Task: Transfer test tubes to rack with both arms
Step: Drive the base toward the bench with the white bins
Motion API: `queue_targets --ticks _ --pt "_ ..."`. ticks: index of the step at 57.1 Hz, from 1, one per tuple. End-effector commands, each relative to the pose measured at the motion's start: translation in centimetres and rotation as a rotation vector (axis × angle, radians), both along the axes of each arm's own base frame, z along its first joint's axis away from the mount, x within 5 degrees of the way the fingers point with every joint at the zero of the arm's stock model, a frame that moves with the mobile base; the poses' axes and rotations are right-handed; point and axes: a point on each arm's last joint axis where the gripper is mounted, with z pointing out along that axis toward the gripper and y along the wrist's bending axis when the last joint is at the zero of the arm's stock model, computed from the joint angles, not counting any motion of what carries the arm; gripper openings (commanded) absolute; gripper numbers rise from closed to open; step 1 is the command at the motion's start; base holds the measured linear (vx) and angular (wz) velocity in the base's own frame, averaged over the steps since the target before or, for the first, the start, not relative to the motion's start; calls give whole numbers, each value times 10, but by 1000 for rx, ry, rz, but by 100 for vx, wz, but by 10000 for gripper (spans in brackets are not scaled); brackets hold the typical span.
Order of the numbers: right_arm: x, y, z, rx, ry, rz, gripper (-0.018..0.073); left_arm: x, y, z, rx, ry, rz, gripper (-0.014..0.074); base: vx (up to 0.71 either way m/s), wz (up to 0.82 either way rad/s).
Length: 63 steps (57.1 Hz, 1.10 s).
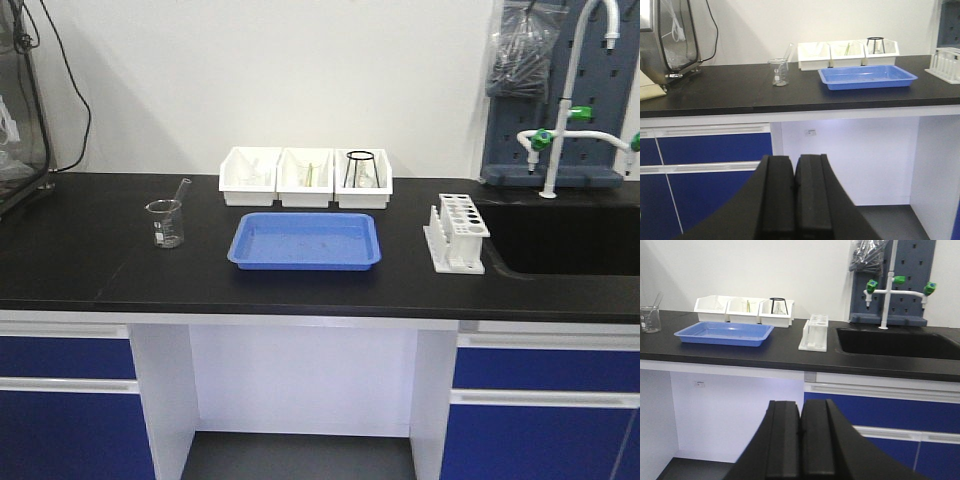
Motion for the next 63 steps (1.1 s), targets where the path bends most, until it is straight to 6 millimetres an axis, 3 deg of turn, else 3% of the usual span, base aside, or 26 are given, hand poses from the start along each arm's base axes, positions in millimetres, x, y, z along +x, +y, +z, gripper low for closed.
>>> queue_targets --ticks 1,63 --pt "-1 1 3 -11 -74 7 -8 -1 1 16 -14 -101 6 -4 24 13" --pt "-1 1 3 -11 -74 7 -8 -1 1 16 -14 -101 6 -4 35 -2"
